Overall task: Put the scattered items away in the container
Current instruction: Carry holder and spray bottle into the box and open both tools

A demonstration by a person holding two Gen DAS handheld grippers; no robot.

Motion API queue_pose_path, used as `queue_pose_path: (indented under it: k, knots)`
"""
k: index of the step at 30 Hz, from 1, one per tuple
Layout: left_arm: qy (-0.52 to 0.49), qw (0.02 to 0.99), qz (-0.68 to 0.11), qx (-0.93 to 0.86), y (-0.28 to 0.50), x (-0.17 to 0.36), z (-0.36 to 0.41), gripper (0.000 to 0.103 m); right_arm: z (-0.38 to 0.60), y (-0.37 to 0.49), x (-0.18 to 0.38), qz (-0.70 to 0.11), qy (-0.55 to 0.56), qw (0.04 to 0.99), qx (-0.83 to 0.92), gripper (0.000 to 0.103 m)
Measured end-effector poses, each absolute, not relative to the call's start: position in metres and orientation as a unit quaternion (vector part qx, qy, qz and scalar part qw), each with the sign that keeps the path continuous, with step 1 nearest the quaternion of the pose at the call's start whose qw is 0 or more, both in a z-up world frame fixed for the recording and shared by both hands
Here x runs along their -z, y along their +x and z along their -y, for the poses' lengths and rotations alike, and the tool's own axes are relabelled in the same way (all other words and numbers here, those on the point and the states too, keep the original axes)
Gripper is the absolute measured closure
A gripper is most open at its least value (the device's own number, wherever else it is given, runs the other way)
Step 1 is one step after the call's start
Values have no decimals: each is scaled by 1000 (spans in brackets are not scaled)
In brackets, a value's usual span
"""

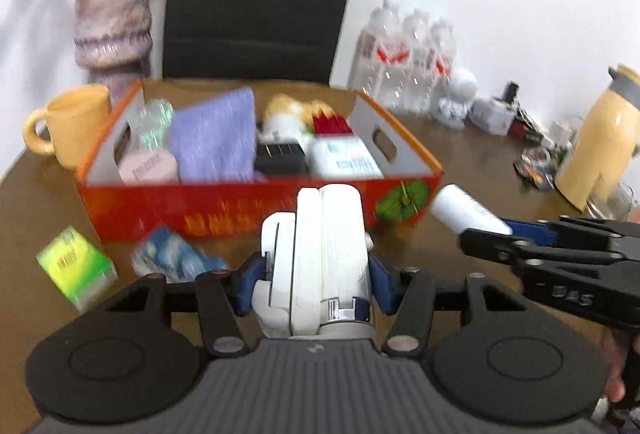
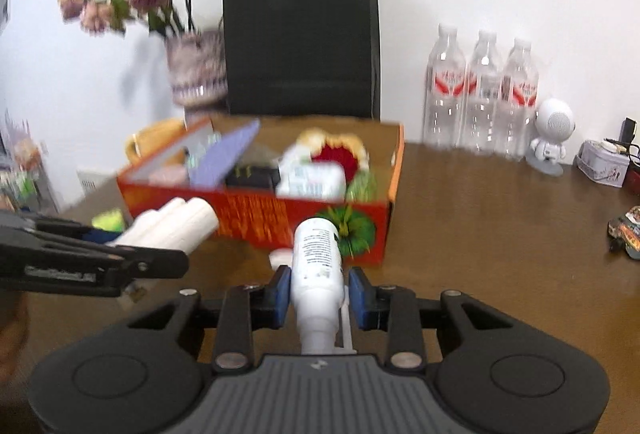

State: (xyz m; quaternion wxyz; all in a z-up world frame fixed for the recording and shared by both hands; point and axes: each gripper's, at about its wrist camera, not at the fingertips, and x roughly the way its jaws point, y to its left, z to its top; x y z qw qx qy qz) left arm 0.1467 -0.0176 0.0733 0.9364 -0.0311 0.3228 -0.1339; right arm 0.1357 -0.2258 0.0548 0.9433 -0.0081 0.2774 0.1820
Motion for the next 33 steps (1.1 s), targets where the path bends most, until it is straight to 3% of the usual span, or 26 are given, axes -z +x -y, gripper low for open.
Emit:
queue_pose_path:
  k: [12,22,33]
  knots:
    - [-53,946,-314,60,249,-106,-13,47,220,235,-107,-263,71,949,-160,73]
    - [-25,953,-300,35,312,-102,-20,47,196,319,-107,-276,85,947,-142,73]
    - [-50,942,-326,59,360,-81,-21,47,172,373,-82,-303,30,945,-116,73]
